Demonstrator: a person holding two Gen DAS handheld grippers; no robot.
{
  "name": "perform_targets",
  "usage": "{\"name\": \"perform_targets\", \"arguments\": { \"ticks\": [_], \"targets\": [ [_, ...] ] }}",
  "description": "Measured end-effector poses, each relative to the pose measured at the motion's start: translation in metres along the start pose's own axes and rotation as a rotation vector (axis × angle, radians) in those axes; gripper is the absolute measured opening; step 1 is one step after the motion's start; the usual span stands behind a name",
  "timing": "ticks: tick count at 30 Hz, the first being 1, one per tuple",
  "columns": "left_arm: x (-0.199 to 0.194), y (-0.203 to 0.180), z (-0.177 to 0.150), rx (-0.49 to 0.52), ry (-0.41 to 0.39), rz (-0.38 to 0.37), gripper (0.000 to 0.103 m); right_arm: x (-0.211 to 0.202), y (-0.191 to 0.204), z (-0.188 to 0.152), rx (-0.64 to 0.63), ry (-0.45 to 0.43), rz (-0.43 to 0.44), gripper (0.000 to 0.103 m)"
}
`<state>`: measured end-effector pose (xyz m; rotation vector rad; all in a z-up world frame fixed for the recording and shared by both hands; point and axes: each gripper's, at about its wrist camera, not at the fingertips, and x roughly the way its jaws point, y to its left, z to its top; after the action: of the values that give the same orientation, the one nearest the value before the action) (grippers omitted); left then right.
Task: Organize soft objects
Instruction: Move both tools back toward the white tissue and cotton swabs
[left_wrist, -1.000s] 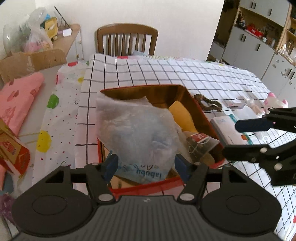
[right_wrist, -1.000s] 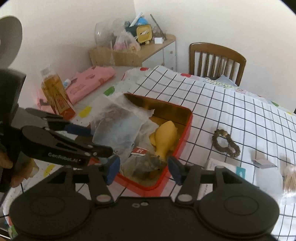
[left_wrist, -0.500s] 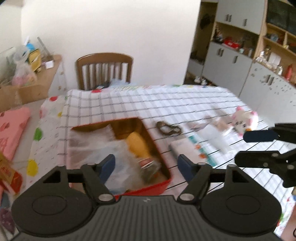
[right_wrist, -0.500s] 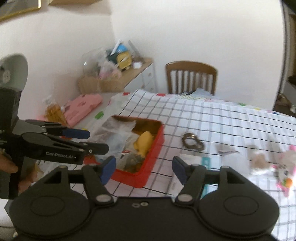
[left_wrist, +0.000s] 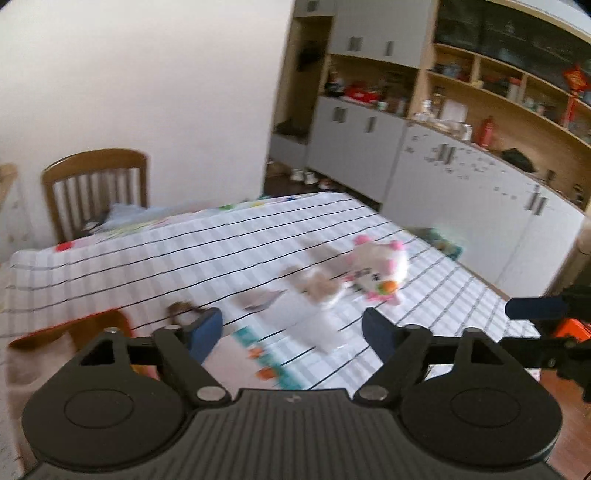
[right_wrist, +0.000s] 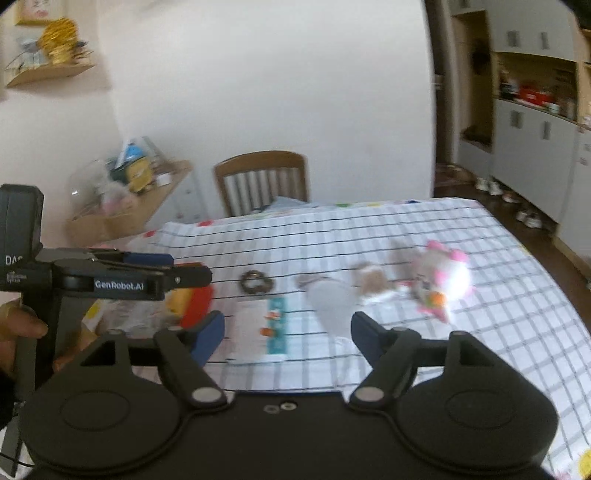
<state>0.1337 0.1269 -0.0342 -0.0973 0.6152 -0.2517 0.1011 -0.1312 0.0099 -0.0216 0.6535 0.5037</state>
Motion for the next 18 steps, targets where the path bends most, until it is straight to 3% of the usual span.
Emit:
{"name": "perform_targets", "arguments": {
  "ticks": [9, 14, 18],
  "targets": [
    [0.026, -0.033, 0.003, 0.023, 0.035, -0.084, 0.084, -0.004, -0.036, -0.012, 0.071, -0.008, -0.062, 0.08],
    [0.036, -0.033, 0.002, -0.007, 0.038, -0.059, 0.096, 0.008, -0.053, -0.006, 0.1, -0.011, -0.05, 0.087],
    [0.043, -0.033, 0.006, -0.043, 0.031, -0.021, 0.097, 0.02, -0.065, 0.002, 0.095, -0.014, -0.023, 0.09]
  ]
}}
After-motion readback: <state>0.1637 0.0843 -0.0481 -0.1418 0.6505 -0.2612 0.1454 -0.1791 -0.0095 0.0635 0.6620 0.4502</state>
